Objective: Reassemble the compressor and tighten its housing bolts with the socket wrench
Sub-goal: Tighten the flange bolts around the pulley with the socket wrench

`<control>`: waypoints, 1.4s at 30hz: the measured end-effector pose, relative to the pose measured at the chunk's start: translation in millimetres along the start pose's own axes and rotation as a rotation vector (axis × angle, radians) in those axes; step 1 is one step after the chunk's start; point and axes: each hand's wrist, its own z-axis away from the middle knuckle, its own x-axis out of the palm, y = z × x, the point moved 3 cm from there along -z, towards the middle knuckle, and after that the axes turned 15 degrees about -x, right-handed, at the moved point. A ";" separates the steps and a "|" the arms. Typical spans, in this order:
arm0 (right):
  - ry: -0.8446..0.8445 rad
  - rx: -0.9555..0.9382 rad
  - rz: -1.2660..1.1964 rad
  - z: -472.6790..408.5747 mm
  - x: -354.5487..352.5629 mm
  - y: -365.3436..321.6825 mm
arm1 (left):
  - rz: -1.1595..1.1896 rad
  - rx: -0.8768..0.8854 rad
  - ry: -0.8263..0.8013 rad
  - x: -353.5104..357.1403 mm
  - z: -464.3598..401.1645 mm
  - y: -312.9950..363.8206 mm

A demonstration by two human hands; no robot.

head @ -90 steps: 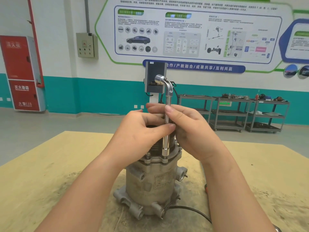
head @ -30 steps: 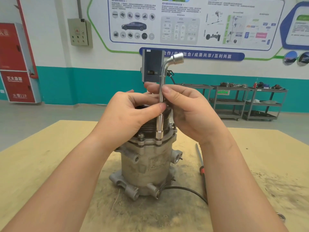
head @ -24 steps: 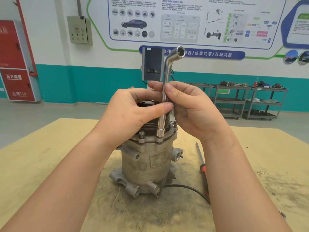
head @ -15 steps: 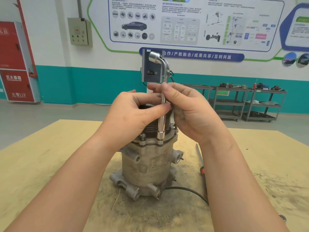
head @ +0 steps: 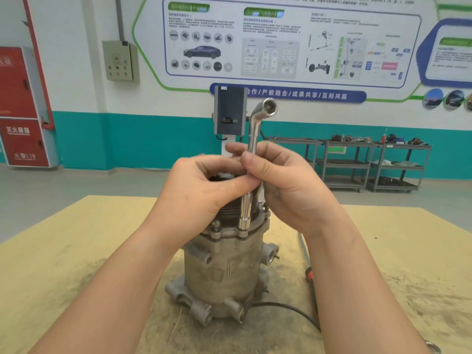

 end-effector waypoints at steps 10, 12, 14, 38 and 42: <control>0.020 -0.001 0.038 0.8 -0.4 1.1 | -0.100 0.035 -0.007 1.3 -1.8 -1.5; 0.043 0.009 0.063 1.2 0.7 1.1 | -0.074 0.027 0.010 1.6 -1.8 -1.7; 0.031 0.011 0.085 1.2 1.6 1.5 | -0.115 0.043 0.038 1.4 -1.6 -1.8; -0.024 0.008 0.105 1.7 1.7 -6.5 | -0.225 0.082 0.059 4.9 0.4 -2.5; 0.033 -0.019 0.113 1.6 2.0 -6.7 | -0.042 0.013 0.030 4.2 0.0 -2.4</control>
